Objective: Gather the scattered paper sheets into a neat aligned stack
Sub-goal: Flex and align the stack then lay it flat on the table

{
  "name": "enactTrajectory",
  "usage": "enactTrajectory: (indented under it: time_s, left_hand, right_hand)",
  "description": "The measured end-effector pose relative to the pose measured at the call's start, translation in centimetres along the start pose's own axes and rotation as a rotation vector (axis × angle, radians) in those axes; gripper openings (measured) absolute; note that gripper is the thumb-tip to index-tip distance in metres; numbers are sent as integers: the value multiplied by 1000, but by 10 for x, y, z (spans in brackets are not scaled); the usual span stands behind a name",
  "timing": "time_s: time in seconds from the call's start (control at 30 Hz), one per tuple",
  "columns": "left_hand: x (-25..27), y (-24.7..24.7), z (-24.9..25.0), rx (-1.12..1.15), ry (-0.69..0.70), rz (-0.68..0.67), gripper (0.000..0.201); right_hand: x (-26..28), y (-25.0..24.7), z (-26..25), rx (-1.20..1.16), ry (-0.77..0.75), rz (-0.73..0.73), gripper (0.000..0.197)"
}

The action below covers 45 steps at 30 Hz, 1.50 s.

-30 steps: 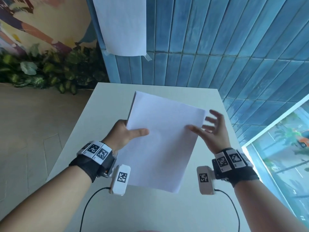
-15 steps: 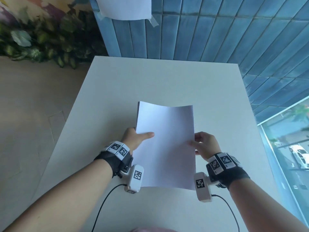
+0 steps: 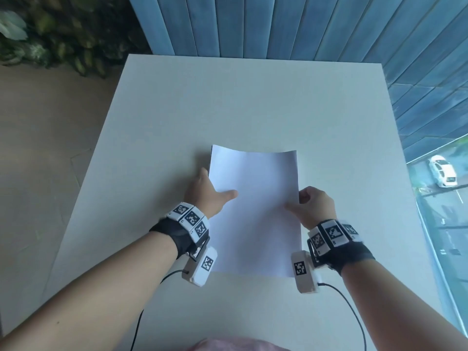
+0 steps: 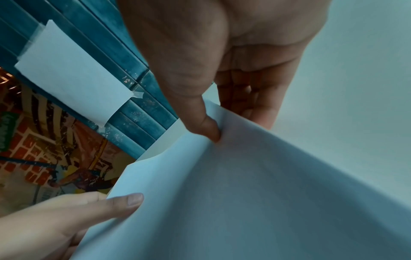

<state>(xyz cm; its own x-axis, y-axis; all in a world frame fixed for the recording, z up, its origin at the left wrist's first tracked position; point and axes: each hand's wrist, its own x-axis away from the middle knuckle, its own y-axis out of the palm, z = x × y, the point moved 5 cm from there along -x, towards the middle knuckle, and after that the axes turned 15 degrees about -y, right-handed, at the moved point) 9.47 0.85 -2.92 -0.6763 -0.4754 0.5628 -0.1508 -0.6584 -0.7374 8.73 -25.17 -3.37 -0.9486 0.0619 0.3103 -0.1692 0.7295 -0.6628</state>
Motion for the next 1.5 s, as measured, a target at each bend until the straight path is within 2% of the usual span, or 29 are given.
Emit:
enactTrajectory:
  time_s: [0.1,0.2,0.33,0.43,0.63,0.77,0.9,0.97,1.13,1.33,1.4,1.47,1.5]
  left_hand:
    - [-2,-1,0,-19,36,58,79]
    - [-4,-1,-1,-29,57,79,82]
    - [-10,-4,-1,-7,17,38,84]
    - [-23,-12,6,46,-25,-13,83]
    - [-36,-29,40,164,-63,-119,8]
    - [-44,-25,49,100,-109,-115,31]
    - [-49,-22,49,27,-80,-90,24]
    - [-50,-21,49,9,-73,-86,26]
    - [-44,-25,46,79,-73,-140,27]
    - [-13,-26,3,126,-81,-195,43]
    - [4,-21,-19,138,-73,-214,39]
    - [21,-14,-37,152,-60,-239,19]
    - [28,-11,-44,159,-52,-249,20]
  right_hand:
    - [-1,1,0,26,20,17,24]
    - [-3,1,0,83,20,15,36]
    - [-12,-3,-4,115,-4,4,51]
    - [-26,-13,-12,75,-17,41,53]
    - [-59,-16,-21,-14,42,82,44]
    - [-68,-8,-32,26,19,82,39]
    - [-71,-5,-32,34,32,78,36]
    - [-71,-6,-32,34,30,83,34]
    - [-60,-11,-36,-3,24,83,31]
    - [-16,-7,-16,10,41,5,49]
    - [5,-3,-8,18,35,-6,51]
    - [25,1,-1,17,33,-8,52]
    - [33,2,2,20,31,-5,52]
